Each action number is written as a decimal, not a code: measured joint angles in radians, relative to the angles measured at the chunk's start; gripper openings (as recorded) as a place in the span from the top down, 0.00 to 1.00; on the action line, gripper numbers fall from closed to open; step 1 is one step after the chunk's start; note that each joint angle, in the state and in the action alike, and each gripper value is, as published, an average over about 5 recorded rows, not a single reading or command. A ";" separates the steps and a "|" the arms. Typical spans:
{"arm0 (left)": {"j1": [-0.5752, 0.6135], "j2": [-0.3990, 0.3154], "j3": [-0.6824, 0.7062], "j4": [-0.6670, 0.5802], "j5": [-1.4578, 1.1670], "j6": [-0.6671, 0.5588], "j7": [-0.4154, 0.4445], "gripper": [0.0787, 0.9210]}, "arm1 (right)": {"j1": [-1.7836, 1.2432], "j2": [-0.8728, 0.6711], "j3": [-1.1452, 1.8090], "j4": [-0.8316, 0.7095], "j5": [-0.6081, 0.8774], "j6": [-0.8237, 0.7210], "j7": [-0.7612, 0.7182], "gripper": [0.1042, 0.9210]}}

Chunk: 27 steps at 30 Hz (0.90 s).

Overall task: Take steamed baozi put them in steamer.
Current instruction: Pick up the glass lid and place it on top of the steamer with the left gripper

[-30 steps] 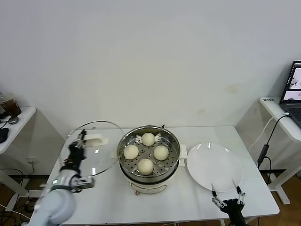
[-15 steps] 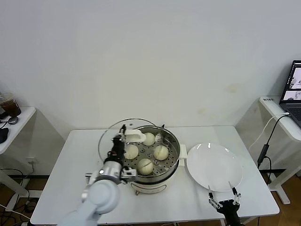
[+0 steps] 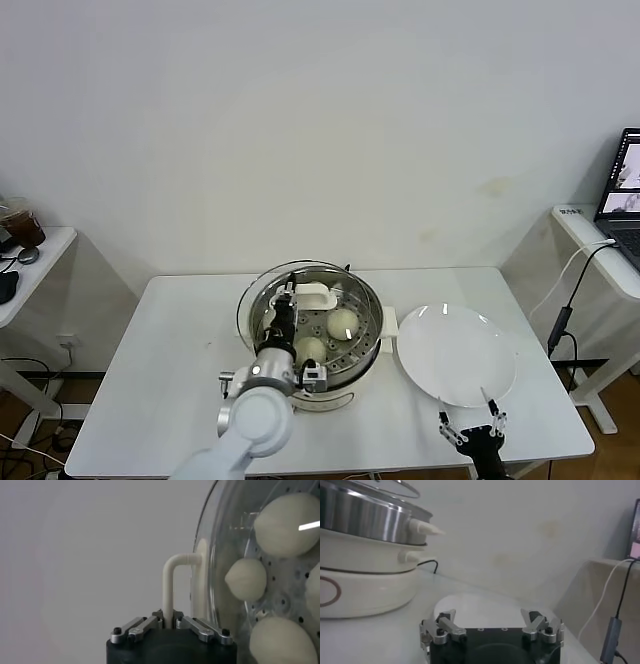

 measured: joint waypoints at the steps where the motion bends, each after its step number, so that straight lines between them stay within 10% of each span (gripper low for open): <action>1: 0.000 -0.005 0.003 0.004 0.005 0.000 0.000 0.89 | 0.000 0.000 -0.001 -0.001 -0.001 0.000 0.000 0.12; 27: 0.001 -0.061 0.036 0.056 0.065 -0.009 -0.002 0.89 | -0.001 0.000 -0.011 -0.008 -0.012 0.003 0.001 0.12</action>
